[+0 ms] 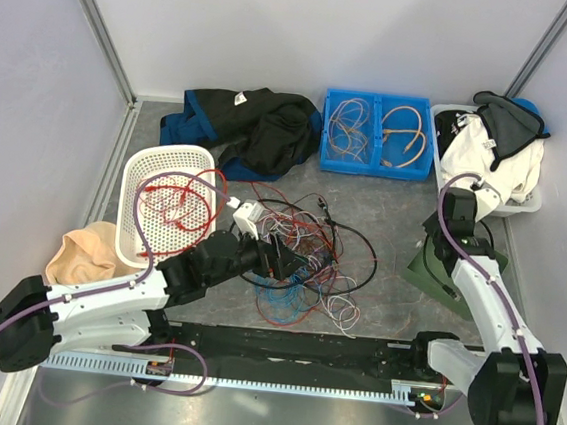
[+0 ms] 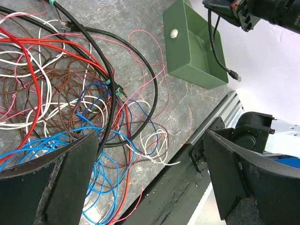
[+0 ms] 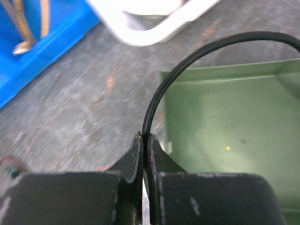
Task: Untangle the cables
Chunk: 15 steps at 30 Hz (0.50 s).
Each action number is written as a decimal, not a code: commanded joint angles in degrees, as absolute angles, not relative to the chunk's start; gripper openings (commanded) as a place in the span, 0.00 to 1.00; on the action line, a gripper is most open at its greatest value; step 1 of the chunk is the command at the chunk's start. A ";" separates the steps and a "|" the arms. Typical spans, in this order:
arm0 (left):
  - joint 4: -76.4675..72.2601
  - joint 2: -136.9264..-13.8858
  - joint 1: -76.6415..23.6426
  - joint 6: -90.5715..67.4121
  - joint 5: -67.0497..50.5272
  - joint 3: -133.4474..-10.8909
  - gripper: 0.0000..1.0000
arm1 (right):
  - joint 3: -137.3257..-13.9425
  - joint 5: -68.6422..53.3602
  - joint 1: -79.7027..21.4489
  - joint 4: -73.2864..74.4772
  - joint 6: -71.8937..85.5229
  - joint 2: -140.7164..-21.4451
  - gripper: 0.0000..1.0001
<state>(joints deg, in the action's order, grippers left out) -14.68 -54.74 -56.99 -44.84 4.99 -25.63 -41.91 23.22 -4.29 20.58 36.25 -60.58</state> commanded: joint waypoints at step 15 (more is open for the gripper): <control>-14.24 -56.43 -57.13 -46.32 6.42 -27.07 1.00 | -40.08 22.94 1.76 12.39 36.39 -60.65 0.67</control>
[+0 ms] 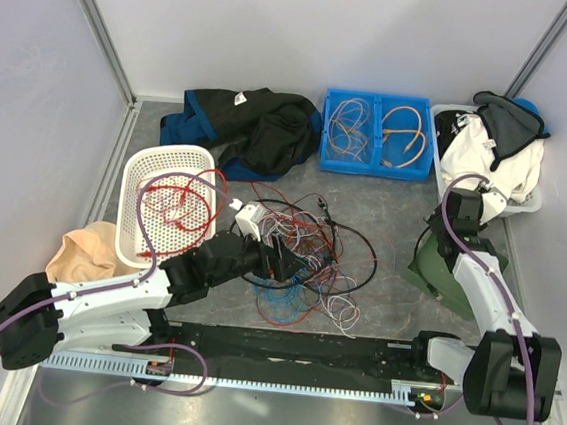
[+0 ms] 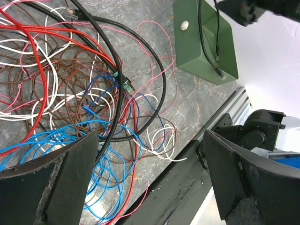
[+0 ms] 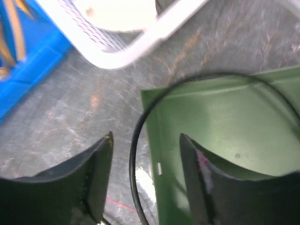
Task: Untangle the cables
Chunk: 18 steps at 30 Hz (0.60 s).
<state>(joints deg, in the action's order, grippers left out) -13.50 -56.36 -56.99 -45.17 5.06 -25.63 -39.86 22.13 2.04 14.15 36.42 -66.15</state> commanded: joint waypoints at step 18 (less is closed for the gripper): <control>-11.69 -58.70 -57.13 -46.93 7.03 -29.00 1.00 | -36.22 21.00 -13.71 16.70 37.00 -54.22 0.71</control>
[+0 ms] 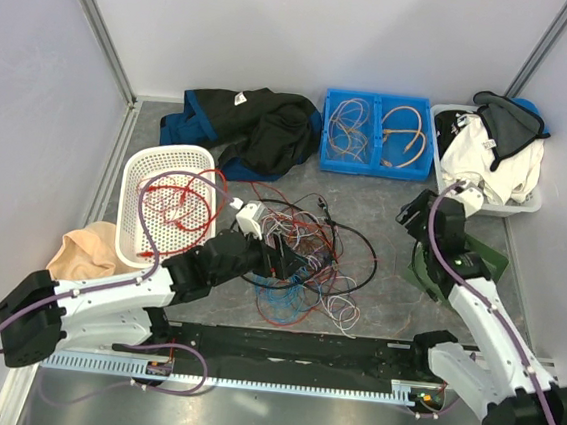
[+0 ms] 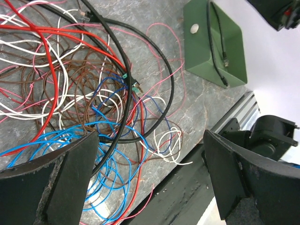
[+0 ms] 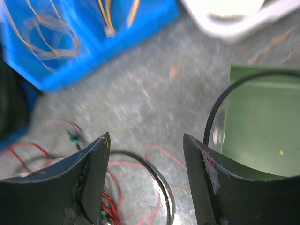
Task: Untangle the cables
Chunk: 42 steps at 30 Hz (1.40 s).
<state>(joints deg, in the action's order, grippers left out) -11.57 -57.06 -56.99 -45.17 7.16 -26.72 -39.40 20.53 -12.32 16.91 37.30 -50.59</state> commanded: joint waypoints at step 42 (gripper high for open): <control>-15.03 -61.00 -57.66 -48.16 4.31 -26.02 1.00 | -35.24 30.15 -13.71 14.95 36.21 -64.77 0.59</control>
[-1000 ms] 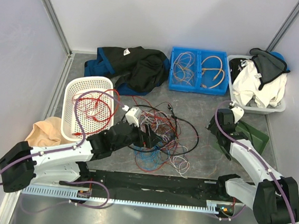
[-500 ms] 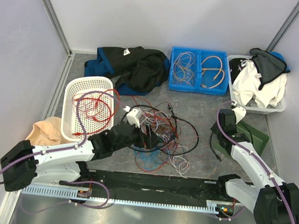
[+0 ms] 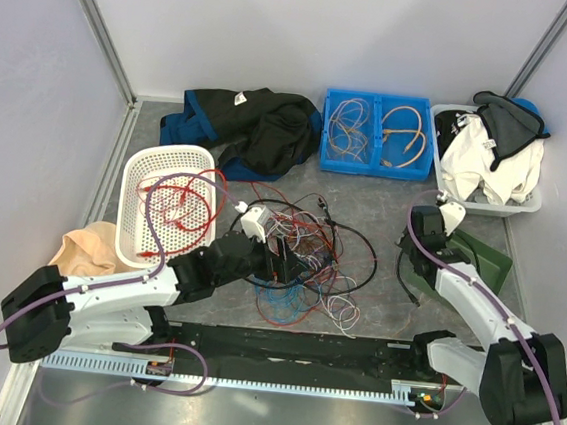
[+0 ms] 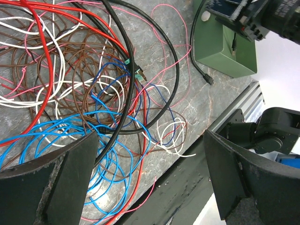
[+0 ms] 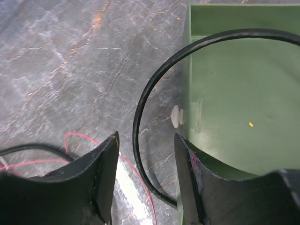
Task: Untangle the cables
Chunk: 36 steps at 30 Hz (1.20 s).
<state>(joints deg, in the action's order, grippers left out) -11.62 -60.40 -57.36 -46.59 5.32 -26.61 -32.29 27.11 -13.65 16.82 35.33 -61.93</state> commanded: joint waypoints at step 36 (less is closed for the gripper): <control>-17.31 -59.76 -57.66 -47.64 3.52 -23.55 1.00 | -43.05 34.27 -14.15 19.76 40.44 -53.36 0.00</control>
<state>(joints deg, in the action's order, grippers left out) -13.85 -58.30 -57.39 -46.63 4.16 -23.16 -36.95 30.92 -13.85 12.45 42.15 -58.11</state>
